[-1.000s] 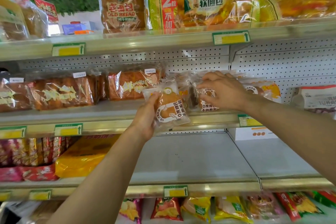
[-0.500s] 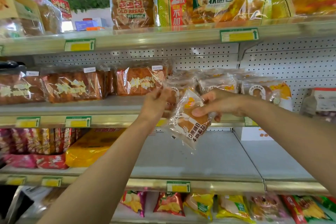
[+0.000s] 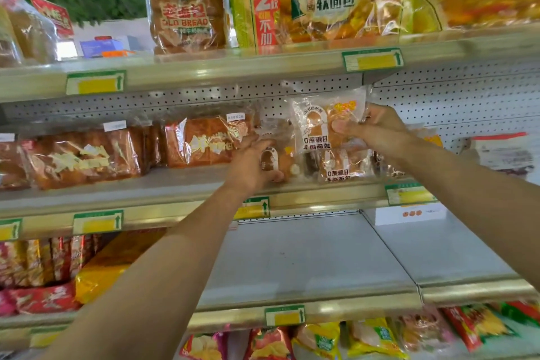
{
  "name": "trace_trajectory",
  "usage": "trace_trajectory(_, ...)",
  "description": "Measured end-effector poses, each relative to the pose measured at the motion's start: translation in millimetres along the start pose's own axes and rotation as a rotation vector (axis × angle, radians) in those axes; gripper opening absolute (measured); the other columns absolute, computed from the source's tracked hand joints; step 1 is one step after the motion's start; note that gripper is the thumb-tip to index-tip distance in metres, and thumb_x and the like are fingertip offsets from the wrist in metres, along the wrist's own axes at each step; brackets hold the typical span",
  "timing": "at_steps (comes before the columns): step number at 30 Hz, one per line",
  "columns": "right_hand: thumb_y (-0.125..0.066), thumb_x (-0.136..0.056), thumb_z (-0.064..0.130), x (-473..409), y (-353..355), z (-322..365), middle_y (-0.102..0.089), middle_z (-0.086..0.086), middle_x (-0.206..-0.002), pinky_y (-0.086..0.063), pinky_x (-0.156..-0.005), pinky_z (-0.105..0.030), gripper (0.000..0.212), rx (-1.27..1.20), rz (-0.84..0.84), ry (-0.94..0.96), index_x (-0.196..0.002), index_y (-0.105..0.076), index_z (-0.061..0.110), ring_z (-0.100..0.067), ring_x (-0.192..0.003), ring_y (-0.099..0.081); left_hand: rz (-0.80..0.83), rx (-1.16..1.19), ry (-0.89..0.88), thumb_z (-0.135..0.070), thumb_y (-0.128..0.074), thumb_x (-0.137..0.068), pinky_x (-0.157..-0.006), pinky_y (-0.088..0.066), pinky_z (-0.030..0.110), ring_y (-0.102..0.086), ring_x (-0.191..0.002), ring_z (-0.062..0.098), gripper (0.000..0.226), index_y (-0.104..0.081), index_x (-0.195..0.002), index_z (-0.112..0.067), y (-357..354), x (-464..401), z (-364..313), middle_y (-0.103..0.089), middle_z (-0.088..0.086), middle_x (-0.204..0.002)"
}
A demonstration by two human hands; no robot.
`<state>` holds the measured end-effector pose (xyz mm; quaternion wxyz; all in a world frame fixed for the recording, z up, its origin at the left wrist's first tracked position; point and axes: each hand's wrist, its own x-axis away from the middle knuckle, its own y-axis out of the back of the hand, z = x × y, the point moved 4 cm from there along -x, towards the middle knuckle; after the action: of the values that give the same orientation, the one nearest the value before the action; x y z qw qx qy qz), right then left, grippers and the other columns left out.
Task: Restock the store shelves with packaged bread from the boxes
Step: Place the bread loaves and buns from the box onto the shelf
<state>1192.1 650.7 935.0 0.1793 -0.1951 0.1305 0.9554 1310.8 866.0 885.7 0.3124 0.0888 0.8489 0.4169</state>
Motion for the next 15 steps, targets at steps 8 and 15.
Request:
trace_trajectory(8, -0.082, -0.075, 0.017, 1.3, -25.3, -6.0, -0.074, -0.004, -0.099, -0.06, -0.075, -0.025, 0.038, 0.17, 0.027, 0.013, -0.108, -0.067, 0.008, -0.013, -0.088, -0.072, -0.041, -0.051, -0.012, -0.033, -0.089, -0.065, -0.109, -0.043, 0.039, -0.053, -0.125, 0.028, 0.072, -0.06, -0.131, -0.024, -2.7, -22.5, 4.8, -0.046, 0.008, -0.144)
trace_trajectory(15, -0.083, -0.073, 0.02, 1.2, -46.5, -8.7, -0.063, 0.015, -0.075, -0.042, -0.061, -0.019, 0.025, 0.317, 0.016, 0.072, -0.07, -0.061, 0.031, -0.001, -0.067, -0.058, 0.131, 0.127, -0.022, -0.01, -0.07, -0.089, -0.103, -0.044, 0.031, -0.056, -0.118, 0.028, 0.027, -0.065, -0.113, -0.001, 4.3, -31.4, 27.1, -0.052, 0.011, -0.134)
